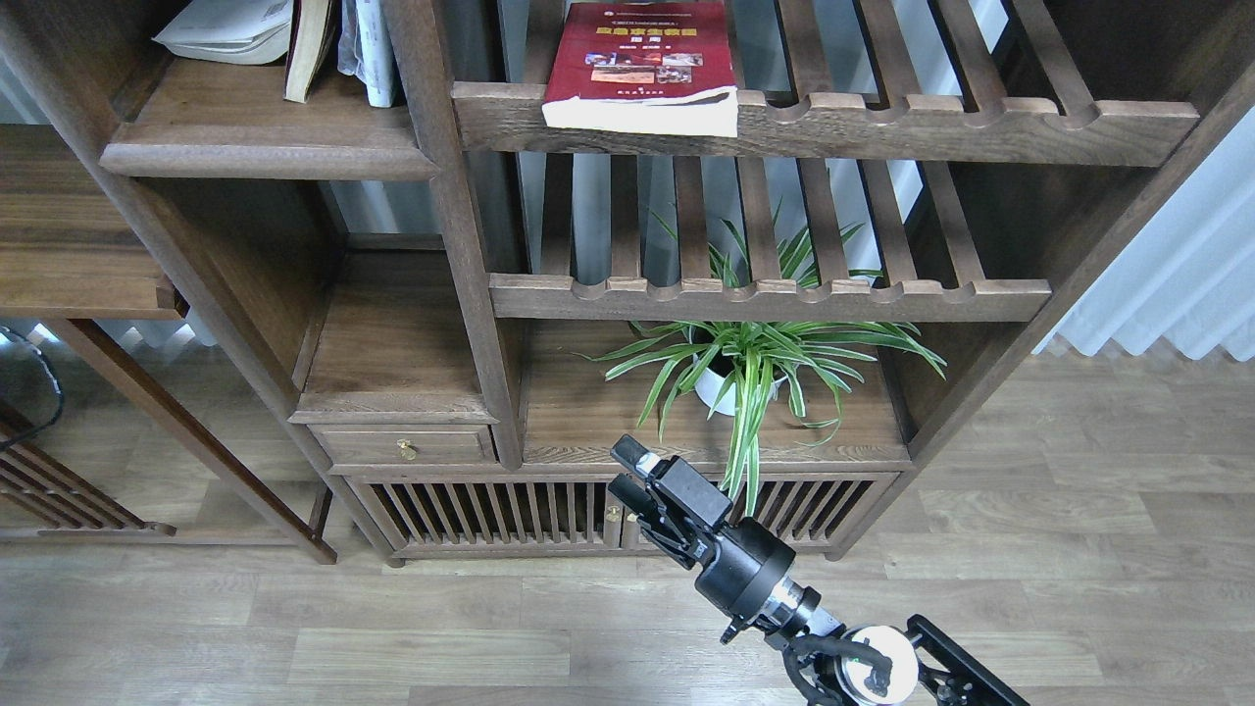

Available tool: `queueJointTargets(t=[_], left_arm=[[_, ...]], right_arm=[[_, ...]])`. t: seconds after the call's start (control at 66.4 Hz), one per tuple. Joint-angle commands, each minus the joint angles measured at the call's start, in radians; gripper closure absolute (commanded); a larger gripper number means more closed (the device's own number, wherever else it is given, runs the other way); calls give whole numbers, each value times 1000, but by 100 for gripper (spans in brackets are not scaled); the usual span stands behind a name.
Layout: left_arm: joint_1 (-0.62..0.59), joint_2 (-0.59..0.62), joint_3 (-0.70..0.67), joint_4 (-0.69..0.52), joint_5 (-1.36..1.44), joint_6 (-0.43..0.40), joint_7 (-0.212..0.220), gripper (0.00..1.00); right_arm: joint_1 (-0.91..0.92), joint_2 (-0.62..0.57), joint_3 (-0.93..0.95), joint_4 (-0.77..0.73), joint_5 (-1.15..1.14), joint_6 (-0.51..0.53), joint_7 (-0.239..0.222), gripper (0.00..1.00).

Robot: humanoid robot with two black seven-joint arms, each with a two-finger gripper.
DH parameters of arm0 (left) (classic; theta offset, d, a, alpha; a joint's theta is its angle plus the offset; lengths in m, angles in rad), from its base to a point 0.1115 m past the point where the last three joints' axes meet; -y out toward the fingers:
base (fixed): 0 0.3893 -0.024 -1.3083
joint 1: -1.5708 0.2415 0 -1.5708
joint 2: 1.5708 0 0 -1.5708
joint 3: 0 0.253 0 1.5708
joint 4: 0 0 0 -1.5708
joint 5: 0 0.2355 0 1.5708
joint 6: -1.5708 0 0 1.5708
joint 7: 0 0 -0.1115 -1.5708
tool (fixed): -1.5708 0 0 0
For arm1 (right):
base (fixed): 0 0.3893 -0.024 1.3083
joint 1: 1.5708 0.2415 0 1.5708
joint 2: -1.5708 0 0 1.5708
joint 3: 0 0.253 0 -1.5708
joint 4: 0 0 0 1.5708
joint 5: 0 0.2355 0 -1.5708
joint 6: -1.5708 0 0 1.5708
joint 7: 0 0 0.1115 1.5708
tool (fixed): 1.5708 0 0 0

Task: Organize books on shelf
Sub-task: 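Release the white book and withdraw the left gripper from the shelf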

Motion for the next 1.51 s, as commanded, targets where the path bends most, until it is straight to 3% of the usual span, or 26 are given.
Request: queueJointTargets(t=[0.0, 0.196, 0.301, 0.437, 0.813, 1.039, 1.491], left_arm=[[3, -1, 24, 16, 14, 0, -54, 100], [15, -36, 50, 62, 51, 0, -238, 100], [46, -51, 53, 67, 35, 0, -274, 100], [88, -68, 52, 90, -8, 0, -269, 100], [48, -77, 115, 182, 4, 0, -254, 100], [38, -76, 176, 182, 6, 0, -209, 100], [42, -67, 230, 188, 14, 0, -228, 98]], right_arm=[[-1, 0, 2, -3, 0, 0, 0, 1], [-1, 0, 2, -2, 0, 0, 3, 1], [-1, 0, 2, -2, 0, 0, 3, 1], [-3, 0, 2, -2, 0, 0, 3, 1], [-4, 0, 2, 0, 0, 0, 3, 1], [-10, 0, 2, 1, 2, 0, 5, 1], [-24, 0, 5, 18, 3, 0, 8, 1]])
